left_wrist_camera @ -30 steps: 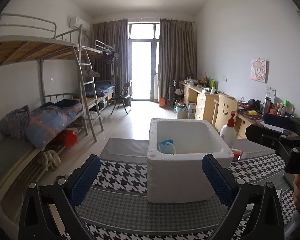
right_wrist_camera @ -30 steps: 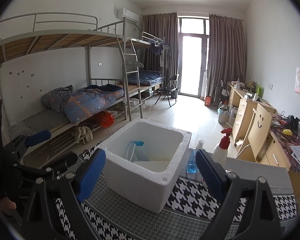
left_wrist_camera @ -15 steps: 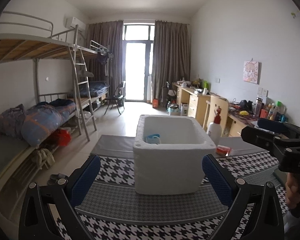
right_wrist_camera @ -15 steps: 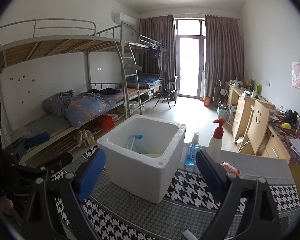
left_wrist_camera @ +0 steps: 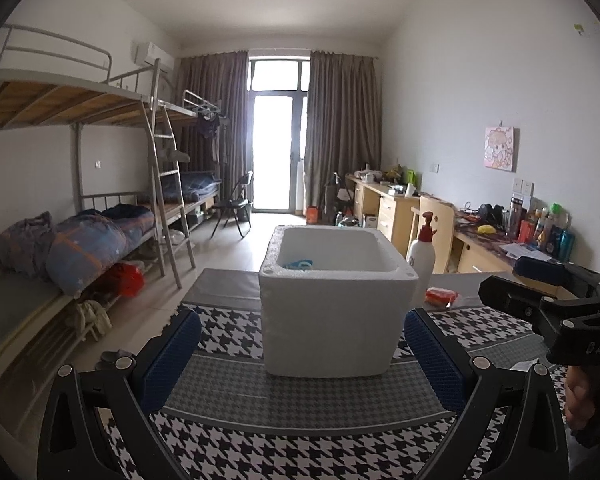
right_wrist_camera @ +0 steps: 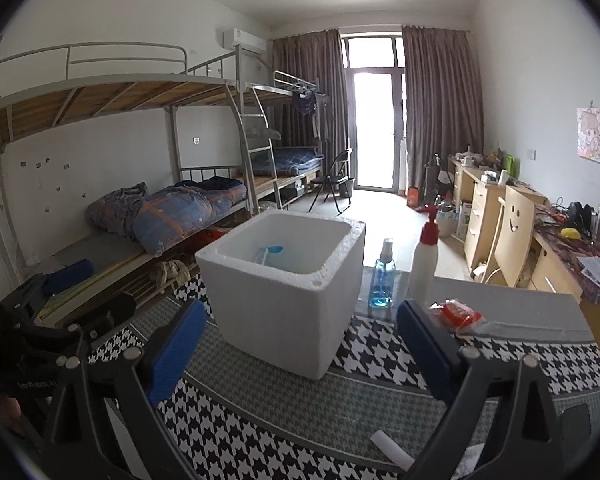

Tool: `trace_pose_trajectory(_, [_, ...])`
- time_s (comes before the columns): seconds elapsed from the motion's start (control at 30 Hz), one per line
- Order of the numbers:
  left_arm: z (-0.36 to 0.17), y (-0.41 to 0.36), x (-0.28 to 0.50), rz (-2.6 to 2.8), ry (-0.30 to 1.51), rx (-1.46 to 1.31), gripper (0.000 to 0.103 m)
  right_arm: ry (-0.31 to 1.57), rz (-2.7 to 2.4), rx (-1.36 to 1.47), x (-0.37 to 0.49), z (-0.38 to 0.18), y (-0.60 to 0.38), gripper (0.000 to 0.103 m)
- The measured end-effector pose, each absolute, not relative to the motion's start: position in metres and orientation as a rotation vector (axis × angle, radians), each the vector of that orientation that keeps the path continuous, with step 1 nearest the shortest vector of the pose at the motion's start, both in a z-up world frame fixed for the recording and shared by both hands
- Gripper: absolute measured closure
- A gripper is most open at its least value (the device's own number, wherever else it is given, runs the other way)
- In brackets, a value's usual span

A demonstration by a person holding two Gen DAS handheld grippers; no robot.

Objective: Organize soft objects
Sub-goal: 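Move both grippers toward the grey sock and white foam tube on the table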

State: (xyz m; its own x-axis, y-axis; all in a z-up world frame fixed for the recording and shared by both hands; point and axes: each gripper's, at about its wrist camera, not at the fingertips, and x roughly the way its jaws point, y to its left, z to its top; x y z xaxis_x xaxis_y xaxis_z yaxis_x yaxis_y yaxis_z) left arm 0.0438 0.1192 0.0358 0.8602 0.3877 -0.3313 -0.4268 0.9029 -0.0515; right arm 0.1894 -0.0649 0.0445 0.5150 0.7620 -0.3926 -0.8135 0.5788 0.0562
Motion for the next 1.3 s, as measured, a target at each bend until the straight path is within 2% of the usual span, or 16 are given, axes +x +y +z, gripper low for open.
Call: trace_pose_trajectory(1.3, [-0.007, 0.075, 0.065, 0.318, 0.407, -0.102, 0.001, 0.452, 0.771, -0.097, 0.182, -0.002, -0.126, 0.005])
